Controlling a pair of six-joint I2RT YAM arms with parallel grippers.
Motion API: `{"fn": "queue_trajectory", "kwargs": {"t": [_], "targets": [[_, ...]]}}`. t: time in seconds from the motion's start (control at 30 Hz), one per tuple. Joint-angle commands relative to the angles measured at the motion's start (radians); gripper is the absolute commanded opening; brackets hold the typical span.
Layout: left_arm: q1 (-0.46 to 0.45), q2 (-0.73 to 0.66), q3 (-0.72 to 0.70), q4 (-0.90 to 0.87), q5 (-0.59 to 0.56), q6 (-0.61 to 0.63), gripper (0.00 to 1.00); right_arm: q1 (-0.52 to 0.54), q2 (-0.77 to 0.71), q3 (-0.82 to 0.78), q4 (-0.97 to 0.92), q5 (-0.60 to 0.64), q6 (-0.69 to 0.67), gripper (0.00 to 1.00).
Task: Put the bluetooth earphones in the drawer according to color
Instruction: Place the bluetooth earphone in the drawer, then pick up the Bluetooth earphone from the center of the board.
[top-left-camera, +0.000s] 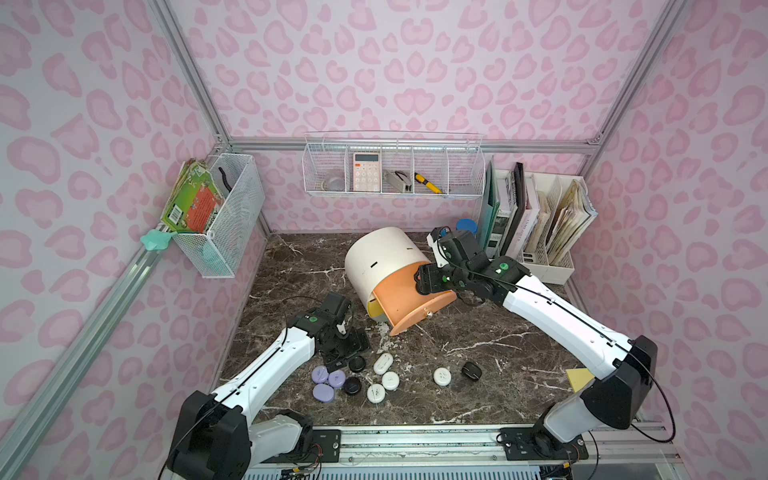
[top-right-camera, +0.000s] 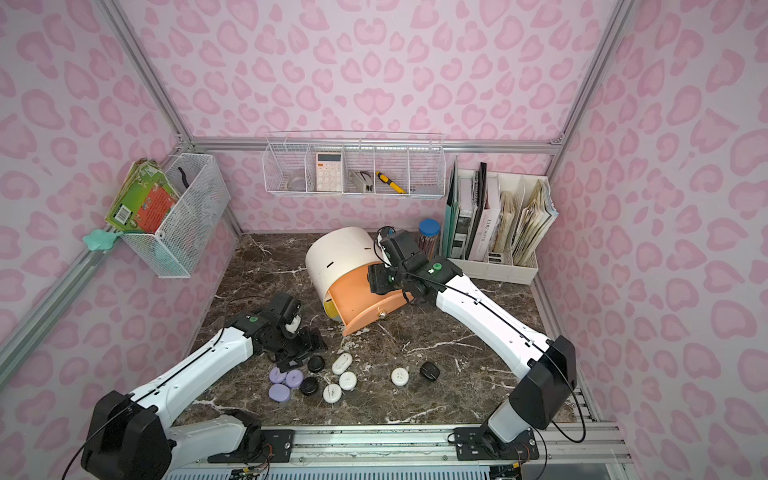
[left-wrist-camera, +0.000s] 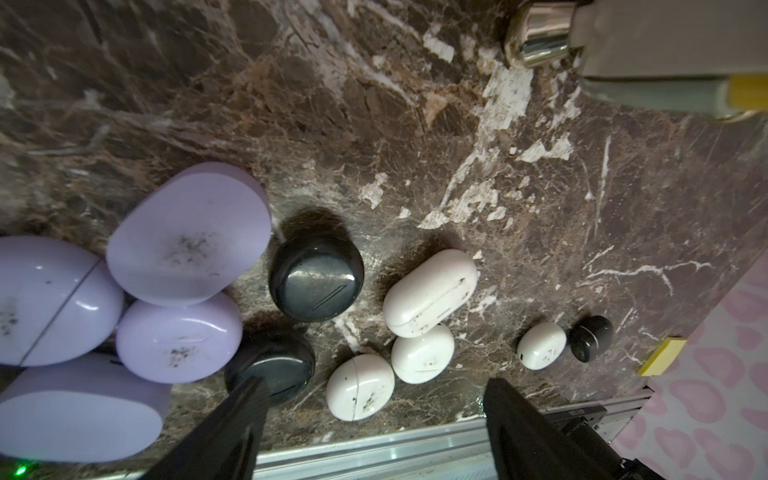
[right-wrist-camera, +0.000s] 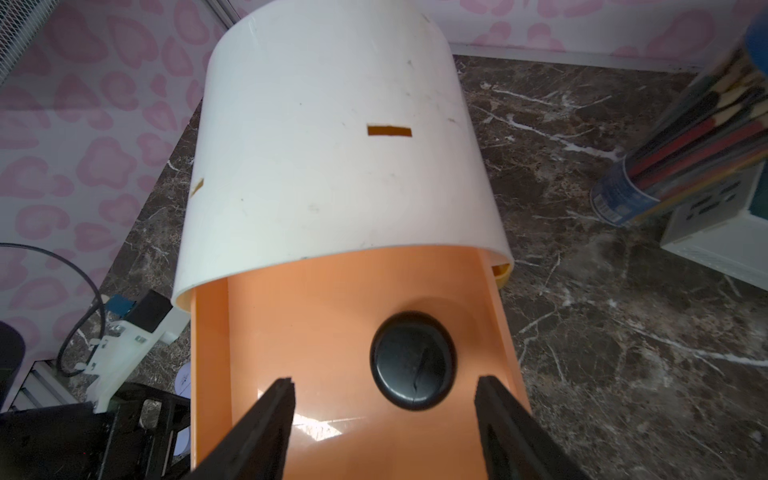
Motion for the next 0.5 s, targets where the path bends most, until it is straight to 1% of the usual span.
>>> {"fn": "queue_trajectory", "kwargs": {"t": [0.0, 0.13, 0.3, 0.47], "targets": [[-0.012, 0.027, 0.022, -0.031, -0.067, 0.009, 0.86, -0.007, -0.026, -0.017, -0.010, 0.009, 0.008, 0.71], [-0.031, 0.084, 0.054, -0.059, -0.124, 0.020, 0.85, -0.022, -0.099, -0.080, -0.003, 0.013, 0.029, 0.71], [-0.045, 0.155, 0.078, -0.062, -0.159, 0.026, 0.82, -0.061, -0.237, -0.238, 0.021, -0.010, 0.063, 0.71], [-0.077, 0.222, 0.105, -0.053, -0.167, 0.026, 0.75, -0.107, -0.380, -0.403, 0.031, -0.035, 0.090, 0.70]]}}
